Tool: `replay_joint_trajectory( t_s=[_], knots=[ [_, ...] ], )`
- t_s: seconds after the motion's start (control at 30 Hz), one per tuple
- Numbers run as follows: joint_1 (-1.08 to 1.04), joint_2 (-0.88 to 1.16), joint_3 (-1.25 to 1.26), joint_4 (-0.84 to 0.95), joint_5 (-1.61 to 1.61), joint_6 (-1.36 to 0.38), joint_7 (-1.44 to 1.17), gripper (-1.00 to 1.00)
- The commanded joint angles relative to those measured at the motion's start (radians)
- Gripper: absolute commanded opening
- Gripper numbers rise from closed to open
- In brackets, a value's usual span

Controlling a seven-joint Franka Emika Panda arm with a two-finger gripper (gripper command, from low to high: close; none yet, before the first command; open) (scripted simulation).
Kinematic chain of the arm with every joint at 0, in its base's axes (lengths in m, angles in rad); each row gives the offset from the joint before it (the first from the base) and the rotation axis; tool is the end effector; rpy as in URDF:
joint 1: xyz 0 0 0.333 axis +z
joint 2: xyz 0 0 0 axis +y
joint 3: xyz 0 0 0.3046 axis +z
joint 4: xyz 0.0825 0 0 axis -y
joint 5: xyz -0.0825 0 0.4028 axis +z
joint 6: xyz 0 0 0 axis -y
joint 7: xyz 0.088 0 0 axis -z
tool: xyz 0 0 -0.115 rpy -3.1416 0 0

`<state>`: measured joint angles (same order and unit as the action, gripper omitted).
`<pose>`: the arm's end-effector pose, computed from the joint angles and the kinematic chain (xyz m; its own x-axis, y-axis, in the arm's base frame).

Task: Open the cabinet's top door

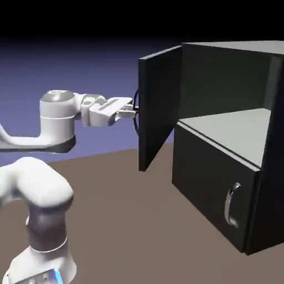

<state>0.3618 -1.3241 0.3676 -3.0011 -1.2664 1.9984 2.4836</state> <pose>0.2379 0.1090 0.5014 -0.4709 -0.5276 0.7070 -0.4696 -0.5286 -0.7072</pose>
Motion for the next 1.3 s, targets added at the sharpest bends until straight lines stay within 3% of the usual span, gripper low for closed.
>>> replay_joint_trajectory(
  t_s=[0.0,0.43,0.83,1.27],
  knots=[
    [0.007,0.008,0.036,0.01,0.04,-0.033,-0.001,-1.0],
    [-0.107,0.237,0.507,0.314,0.462,-0.46,0.042,-1.0],
    [-0.504,0.372,0.888,0.748,0.668,-0.804,0.056,-1.0],
    [-0.957,0.299,1.16,1.217,0.782,-1.092,-0.034,-1.0]
  ],
)
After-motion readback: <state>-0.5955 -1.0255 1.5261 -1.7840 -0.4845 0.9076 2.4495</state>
